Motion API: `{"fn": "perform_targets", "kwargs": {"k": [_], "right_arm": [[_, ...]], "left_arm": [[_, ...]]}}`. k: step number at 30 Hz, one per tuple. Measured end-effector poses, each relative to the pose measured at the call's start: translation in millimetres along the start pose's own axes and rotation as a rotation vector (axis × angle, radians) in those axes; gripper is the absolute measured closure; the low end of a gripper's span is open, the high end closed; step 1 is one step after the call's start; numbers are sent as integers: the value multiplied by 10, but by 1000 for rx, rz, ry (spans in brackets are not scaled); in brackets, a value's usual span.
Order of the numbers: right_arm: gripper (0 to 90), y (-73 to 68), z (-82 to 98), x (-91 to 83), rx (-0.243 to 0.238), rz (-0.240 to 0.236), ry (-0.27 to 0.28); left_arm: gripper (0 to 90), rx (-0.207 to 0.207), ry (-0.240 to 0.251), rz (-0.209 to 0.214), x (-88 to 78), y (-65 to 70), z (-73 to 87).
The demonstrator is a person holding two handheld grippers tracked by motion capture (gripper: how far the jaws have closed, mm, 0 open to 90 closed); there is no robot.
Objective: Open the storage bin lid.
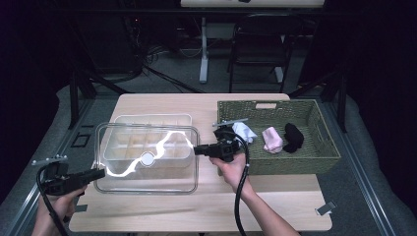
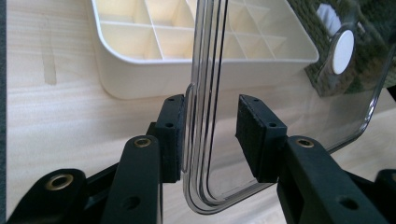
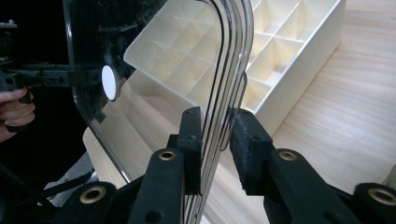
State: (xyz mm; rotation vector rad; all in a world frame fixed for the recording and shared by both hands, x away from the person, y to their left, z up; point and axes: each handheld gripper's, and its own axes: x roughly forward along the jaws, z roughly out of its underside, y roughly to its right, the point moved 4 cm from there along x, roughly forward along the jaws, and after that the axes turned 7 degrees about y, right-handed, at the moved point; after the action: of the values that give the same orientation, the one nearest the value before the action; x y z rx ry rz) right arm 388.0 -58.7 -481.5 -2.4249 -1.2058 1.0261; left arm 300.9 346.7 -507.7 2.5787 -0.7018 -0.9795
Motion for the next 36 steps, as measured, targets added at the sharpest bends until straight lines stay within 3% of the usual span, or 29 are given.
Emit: {"fn": "perform_targets", "kwargs": {"k": [7,27,36], "right_arm": [[737,-22,203,29,11,-20,-24],[737,-85,622,176,35,-54,-100],[737,-64,780,280,62,-76,-149]], "left_arm": [[624,-28,-13,4,-33,-51,149],[617,-58,-95,-12,-114,-166,515],[611,-86,-157,-16,-104,-250,698]]}}
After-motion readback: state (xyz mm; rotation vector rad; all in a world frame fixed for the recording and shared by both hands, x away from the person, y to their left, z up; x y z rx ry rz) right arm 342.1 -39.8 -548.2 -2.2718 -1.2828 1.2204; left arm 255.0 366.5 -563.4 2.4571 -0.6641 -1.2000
